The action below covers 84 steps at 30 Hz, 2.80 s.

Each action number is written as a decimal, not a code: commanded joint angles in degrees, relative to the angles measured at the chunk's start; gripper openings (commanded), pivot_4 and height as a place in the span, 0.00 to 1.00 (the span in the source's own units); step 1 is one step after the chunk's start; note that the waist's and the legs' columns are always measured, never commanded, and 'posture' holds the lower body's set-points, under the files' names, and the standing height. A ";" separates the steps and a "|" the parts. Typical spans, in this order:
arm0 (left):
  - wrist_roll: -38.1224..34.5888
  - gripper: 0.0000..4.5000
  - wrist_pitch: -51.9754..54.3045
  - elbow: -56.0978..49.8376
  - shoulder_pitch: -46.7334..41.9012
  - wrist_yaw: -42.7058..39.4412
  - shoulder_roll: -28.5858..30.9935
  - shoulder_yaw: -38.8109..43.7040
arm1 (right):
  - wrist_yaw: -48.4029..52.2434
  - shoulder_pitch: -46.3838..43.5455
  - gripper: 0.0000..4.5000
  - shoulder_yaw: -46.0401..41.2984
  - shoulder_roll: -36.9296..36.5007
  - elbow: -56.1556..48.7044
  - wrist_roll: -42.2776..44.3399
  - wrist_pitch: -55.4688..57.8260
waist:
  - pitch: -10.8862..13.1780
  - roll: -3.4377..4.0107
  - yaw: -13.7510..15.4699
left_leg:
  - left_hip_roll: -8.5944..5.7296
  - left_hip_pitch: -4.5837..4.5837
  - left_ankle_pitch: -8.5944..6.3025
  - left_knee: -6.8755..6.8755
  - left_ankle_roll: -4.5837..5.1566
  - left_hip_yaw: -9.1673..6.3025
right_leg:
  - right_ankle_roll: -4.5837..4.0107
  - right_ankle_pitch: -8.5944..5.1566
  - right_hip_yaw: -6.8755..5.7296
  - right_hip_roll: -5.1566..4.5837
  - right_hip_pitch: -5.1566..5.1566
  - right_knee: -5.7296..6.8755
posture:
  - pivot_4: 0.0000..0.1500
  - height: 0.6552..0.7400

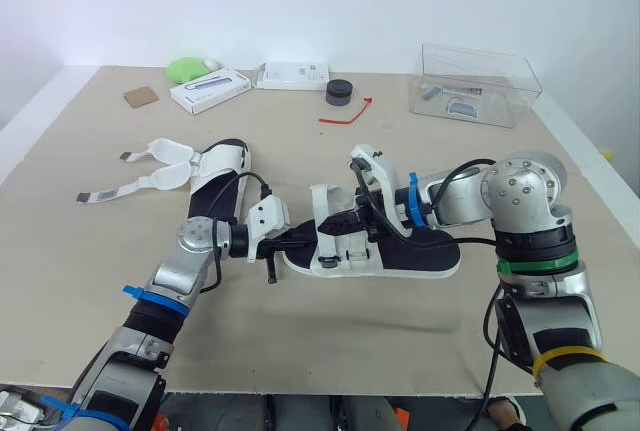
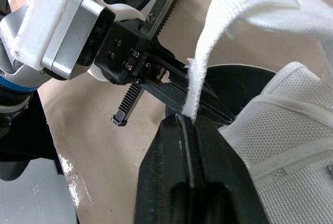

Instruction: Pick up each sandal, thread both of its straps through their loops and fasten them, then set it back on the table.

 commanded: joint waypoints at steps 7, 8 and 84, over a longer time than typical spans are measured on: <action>0.16 0.00 -0.10 -0.66 0.05 -0.24 0.00 -0.31 | -0.27 6.69 0.00 0.74 -1.79 -10.43 -1.81 0.20 | 0.00 0.00 0.00 | 0.00 0.00 0.00 0.00 0.00 0.00 | 0.00 0.00 0.00 0.00 0.00 -0.01 | 1.00 1.00; 0.17 0.00 -0.09 -0.68 0.09 -0.25 0.02 -0.33 | -0.07 7.23 0.00 0.75 -1.92 -11.35 -2.10 0.19 | 0.00 0.00 0.00 | -0.01 0.01 0.00 0.00 0.00 0.01 | 0.00 0.00 0.00 0.00 0.01 0.01 | 1.00 1.00; 0.11 0.00 0.47 -0.10 -0.89 -1.40 0.61 0.00 | 5.07 26.80 0.01 -3.73 -12.01 -23.53 15.64 -0.12 | -0.02 -0.02 -0.04 | -0.14 0.09 0.23 0.02 0.02 -0.07 | 0.17 -0.01 0.24 0.25 0.10 0.02 | 1.00 1.00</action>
